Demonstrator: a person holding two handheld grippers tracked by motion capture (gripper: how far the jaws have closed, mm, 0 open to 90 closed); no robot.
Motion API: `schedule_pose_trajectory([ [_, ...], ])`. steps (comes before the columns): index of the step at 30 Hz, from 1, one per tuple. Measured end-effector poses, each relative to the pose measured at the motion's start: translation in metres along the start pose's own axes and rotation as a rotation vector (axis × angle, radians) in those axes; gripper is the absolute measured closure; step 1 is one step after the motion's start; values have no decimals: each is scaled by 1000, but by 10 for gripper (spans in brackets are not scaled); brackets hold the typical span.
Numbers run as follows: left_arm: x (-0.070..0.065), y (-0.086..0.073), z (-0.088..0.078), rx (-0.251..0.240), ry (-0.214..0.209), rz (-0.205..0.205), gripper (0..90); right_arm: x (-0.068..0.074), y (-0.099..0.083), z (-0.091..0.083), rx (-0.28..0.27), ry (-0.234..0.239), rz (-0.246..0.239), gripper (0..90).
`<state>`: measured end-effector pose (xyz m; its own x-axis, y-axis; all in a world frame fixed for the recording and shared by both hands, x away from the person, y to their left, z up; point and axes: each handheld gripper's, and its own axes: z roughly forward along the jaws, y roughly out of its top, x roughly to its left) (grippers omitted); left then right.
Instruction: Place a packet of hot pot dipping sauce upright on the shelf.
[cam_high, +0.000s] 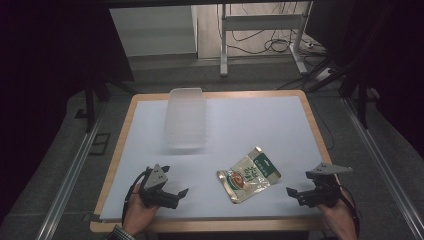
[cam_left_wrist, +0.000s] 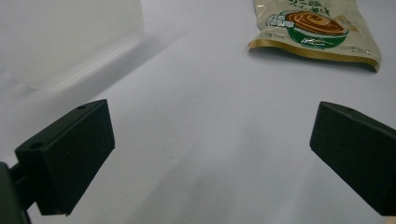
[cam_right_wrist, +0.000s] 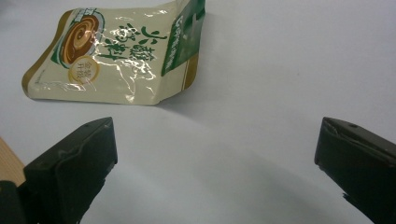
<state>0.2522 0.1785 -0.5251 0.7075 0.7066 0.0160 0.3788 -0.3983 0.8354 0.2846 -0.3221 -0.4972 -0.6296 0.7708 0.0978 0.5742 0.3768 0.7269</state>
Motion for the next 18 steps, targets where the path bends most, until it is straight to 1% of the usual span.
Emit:
schedule_pose_trajectory([
  [2, 0, 0, 1, 2, -6, -2, 0, 0, 1, 1, 3, -3, -6, 0],
  [5, -1, -1, 1, -6, -7, 9, 0, 0, 1, 3, 9, -4, -11, 0],
  [12, 0, -1, 2, -8, -14, -1, 0, 1, 5, 6, 6, -12, -24, 0],
  [15, 0, -1, 2, -10, -15, -3, 0, 2, 6, 7, 4, -9, -29, 0],
  [18, 0, -1, 2, -15, -16, 0, 0, 3, 9, 10, -3, -16, -44, 0],
])
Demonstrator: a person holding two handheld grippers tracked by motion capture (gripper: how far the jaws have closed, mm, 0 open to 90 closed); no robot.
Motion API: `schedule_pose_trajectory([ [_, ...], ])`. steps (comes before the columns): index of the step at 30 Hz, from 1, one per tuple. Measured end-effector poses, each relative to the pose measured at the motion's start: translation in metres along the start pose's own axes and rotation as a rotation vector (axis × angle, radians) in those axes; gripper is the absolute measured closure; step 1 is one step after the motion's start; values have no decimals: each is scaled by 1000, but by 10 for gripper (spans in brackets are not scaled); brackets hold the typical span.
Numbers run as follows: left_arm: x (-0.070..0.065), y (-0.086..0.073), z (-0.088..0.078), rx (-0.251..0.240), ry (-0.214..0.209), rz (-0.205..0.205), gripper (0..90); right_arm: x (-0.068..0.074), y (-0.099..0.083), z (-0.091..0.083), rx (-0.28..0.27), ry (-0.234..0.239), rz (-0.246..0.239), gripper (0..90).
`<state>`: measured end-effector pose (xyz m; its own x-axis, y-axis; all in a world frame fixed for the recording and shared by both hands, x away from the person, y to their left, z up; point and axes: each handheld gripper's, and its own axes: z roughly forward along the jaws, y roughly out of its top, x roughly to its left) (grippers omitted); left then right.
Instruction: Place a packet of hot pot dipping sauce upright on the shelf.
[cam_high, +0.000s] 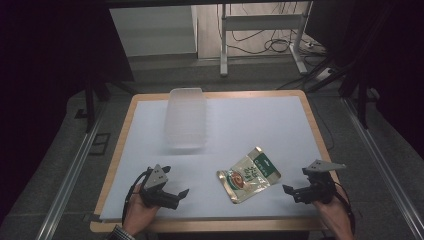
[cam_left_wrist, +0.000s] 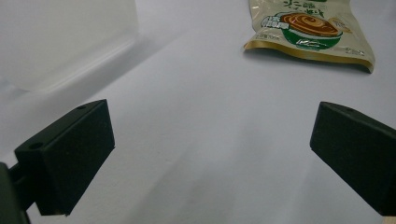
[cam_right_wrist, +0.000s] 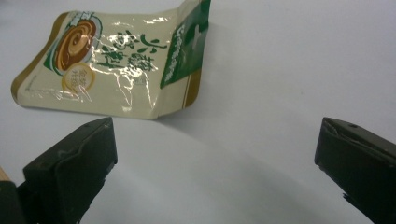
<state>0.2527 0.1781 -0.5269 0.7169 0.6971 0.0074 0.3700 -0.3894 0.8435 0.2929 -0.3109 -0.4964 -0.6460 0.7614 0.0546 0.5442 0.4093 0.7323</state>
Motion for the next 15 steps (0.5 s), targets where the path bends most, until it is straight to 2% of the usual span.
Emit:
schedule_pose_trajectory([
  [4, 0, 0, 0, -3, -1, 1, 0, 1, 2, 1, -6, -2, 1, 0],
  [11, 0, 0, 0, -9, 11, 13, 0, 1, 7, 9, -17, 29, -14, 0],
  [15, -2, 0, 0, -17, 12, 36, 0, 1, 10, 13, -11, 54, -16, 0],
])
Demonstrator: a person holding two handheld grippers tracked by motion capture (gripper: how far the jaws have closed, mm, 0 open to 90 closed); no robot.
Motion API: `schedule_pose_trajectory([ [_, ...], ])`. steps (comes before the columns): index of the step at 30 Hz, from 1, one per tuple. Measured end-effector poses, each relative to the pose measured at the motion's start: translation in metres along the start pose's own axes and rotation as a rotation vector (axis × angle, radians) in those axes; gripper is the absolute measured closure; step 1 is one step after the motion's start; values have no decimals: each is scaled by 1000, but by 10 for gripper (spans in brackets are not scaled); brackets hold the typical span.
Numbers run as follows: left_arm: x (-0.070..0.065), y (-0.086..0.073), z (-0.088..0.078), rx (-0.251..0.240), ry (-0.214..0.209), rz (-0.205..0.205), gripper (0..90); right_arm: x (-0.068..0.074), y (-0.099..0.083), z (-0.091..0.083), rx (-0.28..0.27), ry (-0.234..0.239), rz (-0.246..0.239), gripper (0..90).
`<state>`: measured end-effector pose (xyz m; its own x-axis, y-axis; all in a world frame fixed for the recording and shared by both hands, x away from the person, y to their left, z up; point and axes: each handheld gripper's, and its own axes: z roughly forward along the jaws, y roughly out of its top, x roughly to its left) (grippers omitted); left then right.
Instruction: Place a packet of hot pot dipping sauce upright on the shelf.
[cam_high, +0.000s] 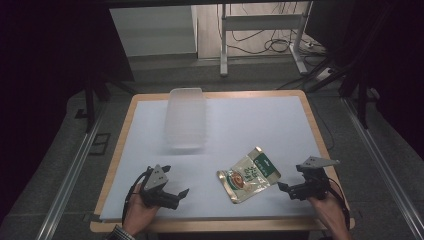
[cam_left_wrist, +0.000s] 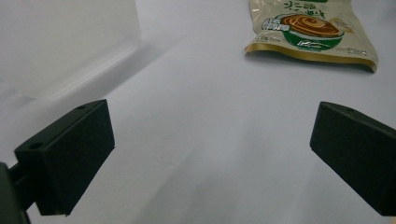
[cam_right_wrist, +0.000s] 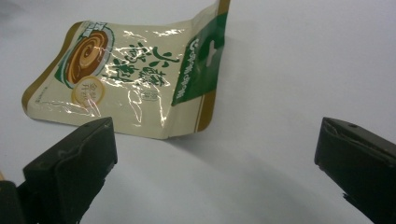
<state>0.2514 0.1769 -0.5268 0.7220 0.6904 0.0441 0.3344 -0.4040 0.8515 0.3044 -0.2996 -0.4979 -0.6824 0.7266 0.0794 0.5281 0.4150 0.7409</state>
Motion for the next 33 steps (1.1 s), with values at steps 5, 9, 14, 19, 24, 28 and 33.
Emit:
schedule_pose_trajectory([
  [5, -1, 1, 0, -5, -2, 15, 0, 0, 4, 5, -5, 14, -14, 0],
  [9, -2, 1, 0, -11, -4, 20, 0, 1, 7, 12, -3, 3, -23, 0],
  [14, -2, 1, 1, -12, -1, 23, 0, 1, 11, 21, 4, 2, -16, 0],
  [19, -2, 1, 2, -8, 1, 29, 0, 2, 13, 28, 29, -23, -20, 0],
  [24, -3, 1, 2, -5, -2, 31, 0, 2, 17, 35, 30, -3, 10, 8],
  [28, -3, 1, 2, -3, -1, 35, 0, 3, 20, 38, 40, 10, 3, 16],
  [33, -3, 2, 3, -2, -2, 37, 0, 3, 24, 44, 86, 26, 16, 59],
])
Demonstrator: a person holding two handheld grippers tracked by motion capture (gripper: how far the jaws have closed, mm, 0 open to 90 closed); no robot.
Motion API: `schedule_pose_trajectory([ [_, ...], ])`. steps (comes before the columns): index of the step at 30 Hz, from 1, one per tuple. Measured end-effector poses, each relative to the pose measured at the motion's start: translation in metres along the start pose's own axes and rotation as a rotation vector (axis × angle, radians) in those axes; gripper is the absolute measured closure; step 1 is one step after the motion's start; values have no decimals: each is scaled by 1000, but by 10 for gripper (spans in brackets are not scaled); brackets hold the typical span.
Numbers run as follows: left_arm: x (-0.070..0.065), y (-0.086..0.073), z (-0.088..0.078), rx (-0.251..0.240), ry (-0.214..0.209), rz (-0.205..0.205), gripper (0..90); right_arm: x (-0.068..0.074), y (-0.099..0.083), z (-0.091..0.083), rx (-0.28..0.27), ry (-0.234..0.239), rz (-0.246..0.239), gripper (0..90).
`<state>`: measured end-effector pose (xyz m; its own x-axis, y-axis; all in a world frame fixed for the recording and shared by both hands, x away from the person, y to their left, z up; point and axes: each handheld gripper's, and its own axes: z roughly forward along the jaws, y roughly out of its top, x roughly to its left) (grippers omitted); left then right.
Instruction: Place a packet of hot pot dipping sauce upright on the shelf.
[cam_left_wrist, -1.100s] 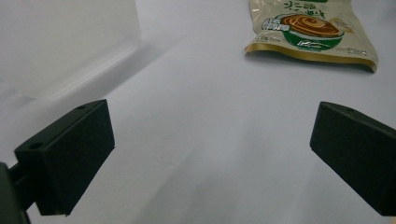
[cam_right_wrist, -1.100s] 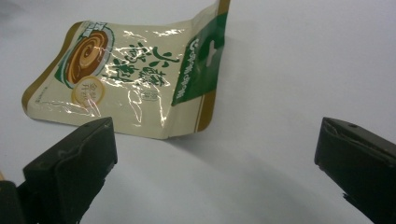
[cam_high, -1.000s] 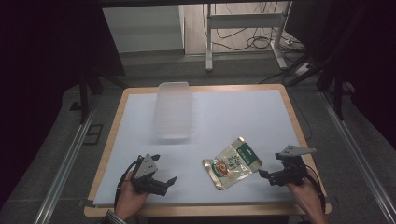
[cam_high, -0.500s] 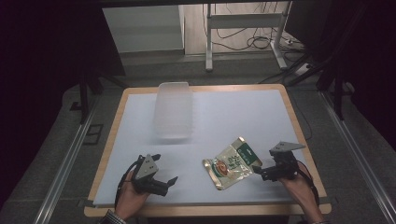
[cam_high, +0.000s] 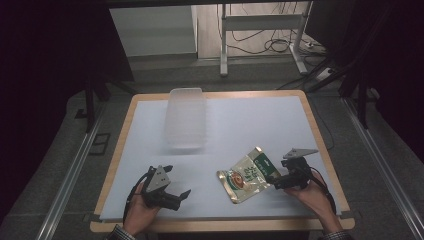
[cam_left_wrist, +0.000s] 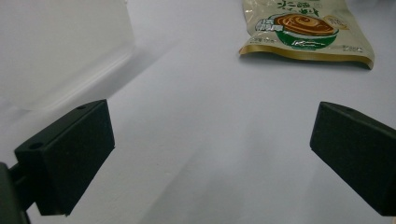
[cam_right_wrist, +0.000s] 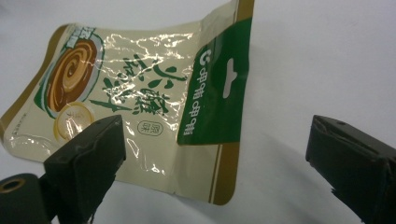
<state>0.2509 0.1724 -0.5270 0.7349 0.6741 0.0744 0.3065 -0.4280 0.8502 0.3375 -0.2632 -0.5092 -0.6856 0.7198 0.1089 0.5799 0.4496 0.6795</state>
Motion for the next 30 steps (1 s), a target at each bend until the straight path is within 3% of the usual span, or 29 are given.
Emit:
schedule_pose_trajectory([
  [8, 0, 0, 0, -3, -6, 1, 0, 0, 9, 7, 40, 14, -2, 209],
  [18, -1, 0, 0, -1, -4, 7, 0, 1, 22, 15, 77, 22, -38, 502],
  [24, -1, 0, 0, 0, -2, 10, 0, 5, 30, 23, 107, 36, -52, 602],
  [30, -1, 1, 0, 2, 0, 13, 0, 7, 37, 29, 119, 5, -68, 700],
])
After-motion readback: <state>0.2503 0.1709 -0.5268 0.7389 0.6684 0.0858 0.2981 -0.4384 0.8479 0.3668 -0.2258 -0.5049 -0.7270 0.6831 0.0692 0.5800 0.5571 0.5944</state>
